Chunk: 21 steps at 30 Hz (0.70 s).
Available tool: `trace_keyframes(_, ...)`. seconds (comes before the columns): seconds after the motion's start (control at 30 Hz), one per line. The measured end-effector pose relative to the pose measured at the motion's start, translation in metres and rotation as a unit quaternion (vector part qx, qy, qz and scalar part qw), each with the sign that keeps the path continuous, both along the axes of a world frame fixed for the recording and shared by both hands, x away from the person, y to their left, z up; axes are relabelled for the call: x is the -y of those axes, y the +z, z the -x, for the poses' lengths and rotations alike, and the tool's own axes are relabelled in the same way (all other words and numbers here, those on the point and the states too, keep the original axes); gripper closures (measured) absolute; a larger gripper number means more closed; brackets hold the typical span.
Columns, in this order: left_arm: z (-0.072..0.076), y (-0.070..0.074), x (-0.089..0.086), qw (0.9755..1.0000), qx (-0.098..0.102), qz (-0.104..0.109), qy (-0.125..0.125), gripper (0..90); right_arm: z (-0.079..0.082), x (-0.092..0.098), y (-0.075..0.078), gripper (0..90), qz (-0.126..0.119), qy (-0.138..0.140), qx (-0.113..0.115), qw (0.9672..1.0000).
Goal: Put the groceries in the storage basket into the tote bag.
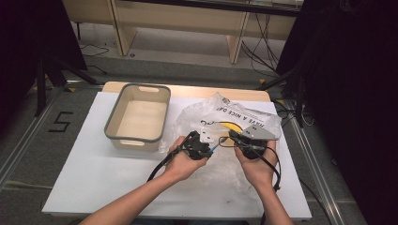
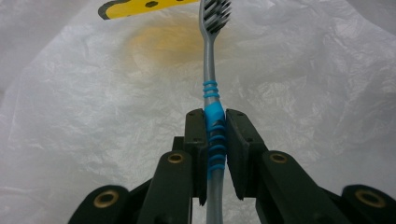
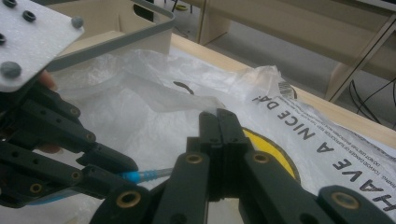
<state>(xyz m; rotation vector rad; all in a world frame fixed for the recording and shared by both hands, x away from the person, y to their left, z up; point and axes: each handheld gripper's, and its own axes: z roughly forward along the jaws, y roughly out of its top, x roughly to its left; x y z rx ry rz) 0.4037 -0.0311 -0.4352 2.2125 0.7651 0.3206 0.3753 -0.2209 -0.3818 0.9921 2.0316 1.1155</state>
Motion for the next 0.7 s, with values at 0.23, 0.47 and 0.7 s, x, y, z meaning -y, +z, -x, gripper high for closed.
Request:
trace_keyframes(0.23, -0.005, -0.001, 0.005, 1.0000, 0.007, -0.002, 0.004, 78.6, 0.000, 0.000, 0.000, 90.0, 0.001, -0.001, 0.001, 1.0000)
trace_keyframes(0.47, -0.009, -0.002, 0.012, 0.9997, 0.024, -0.003, -0.004, 78.5, 0.000, -0.001, 0.000, 90.0, 0.000, 0.001, 0.001, 1.0000)
trace_keyframes(0.7, -0.012, -0.007, 0.015, 0.9995, 0.031, -0.010, -0.005, 78.5, 0.000, -0.001, 0.000, 90.0, 0.000, 0.002, 0.001, 1.0000)
